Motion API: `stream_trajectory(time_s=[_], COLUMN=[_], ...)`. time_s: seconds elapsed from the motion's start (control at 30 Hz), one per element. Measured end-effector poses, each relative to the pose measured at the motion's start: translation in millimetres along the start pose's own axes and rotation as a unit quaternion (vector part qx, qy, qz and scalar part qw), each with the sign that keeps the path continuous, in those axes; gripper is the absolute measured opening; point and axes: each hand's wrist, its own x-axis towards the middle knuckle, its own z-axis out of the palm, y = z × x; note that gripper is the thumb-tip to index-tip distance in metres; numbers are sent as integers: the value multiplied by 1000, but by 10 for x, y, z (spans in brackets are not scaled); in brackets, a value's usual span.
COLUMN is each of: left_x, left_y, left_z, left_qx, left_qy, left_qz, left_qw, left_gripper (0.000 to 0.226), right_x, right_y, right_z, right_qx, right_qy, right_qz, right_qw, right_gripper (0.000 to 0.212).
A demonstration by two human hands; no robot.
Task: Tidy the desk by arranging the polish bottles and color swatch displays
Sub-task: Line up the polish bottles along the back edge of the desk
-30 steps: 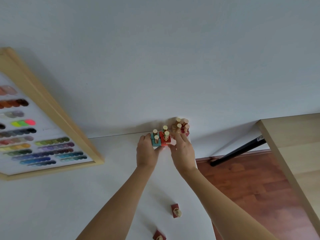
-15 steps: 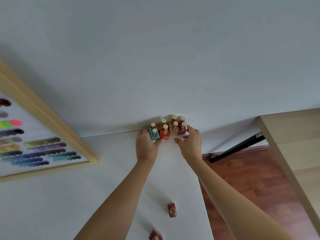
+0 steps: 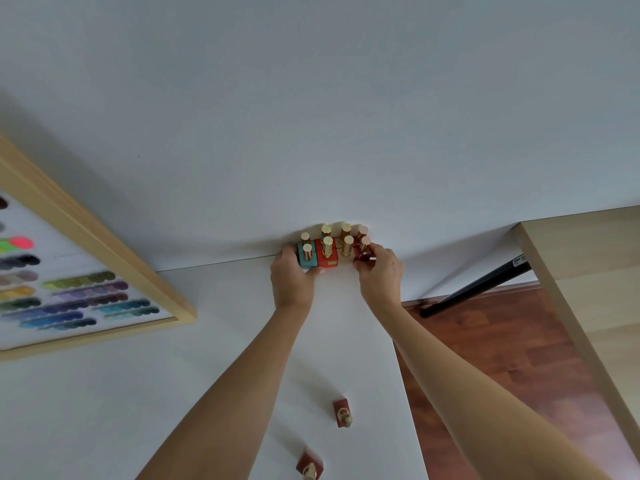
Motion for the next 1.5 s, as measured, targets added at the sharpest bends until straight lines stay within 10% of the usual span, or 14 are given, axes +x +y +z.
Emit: stream_trajectory(time_s=[0.33,0.47,0.7,1.5], left_x=[-445,-945,-1923,-1387], left_y=[-138,-275,-686,-199], left_z=[-384,-766,-1145,-1603], left_qx=[64,49,101,57], left_qy=[-65,-152,-381,-87], left_qz=[56,61,50,131], left_qw=[994,985,918,986], left_gripper=[44,23,54,14], right_x=[-561,-1080,-1829,-1598], right_y=[68,143,51,-564], right_z=[-376,-643,-930,-824], right_qx=[2,-22,-54,-113], right_qy=[-49,-134,-326,-188], right_qz=[-24,-75,-126,-175], right_qw=[999,988,935,960], right_gripper=[31,22,47,14])
